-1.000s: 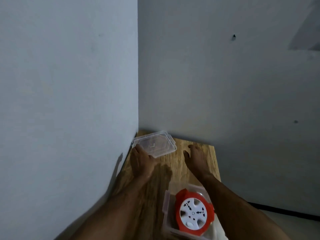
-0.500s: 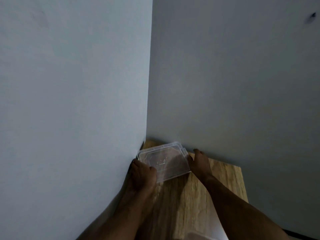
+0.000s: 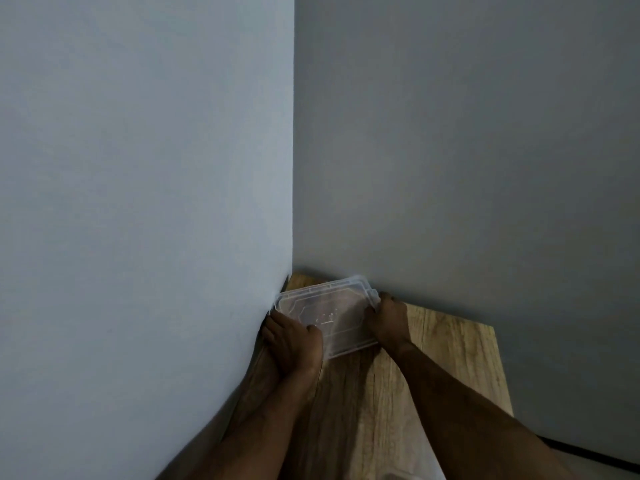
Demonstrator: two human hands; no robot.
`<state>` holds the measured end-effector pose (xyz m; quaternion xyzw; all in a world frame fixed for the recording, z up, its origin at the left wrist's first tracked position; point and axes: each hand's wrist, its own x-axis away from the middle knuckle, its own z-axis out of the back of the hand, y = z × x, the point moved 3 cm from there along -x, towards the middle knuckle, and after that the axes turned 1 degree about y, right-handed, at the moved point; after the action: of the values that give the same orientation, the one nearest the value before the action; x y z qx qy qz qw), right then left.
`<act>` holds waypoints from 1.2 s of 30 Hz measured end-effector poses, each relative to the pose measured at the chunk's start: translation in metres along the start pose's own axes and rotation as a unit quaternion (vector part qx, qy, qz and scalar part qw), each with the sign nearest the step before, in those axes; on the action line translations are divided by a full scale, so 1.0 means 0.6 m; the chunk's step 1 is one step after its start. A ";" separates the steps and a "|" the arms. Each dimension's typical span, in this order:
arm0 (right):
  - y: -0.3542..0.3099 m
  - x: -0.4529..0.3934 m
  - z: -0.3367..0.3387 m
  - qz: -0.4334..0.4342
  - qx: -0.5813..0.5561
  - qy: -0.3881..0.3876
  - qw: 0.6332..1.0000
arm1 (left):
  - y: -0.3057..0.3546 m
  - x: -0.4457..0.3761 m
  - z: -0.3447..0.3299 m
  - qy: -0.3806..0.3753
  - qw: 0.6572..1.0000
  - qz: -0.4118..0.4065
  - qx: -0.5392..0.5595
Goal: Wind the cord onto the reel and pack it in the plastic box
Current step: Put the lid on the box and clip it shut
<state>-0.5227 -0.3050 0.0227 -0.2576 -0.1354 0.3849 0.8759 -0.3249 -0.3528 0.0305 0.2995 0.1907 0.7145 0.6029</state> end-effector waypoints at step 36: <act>0.115 0.423 0.321 0.007 -0.049 0.120 0.992 | 0.007 0.278 0.191 -0.120 0.969 -0.192 0.102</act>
<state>-0.4790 -0.0104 0.1541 -0.3454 -0.0465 0.3500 0.8695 -0.2683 -0.2009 0.1522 0.4006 0.2434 0.5208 0.7135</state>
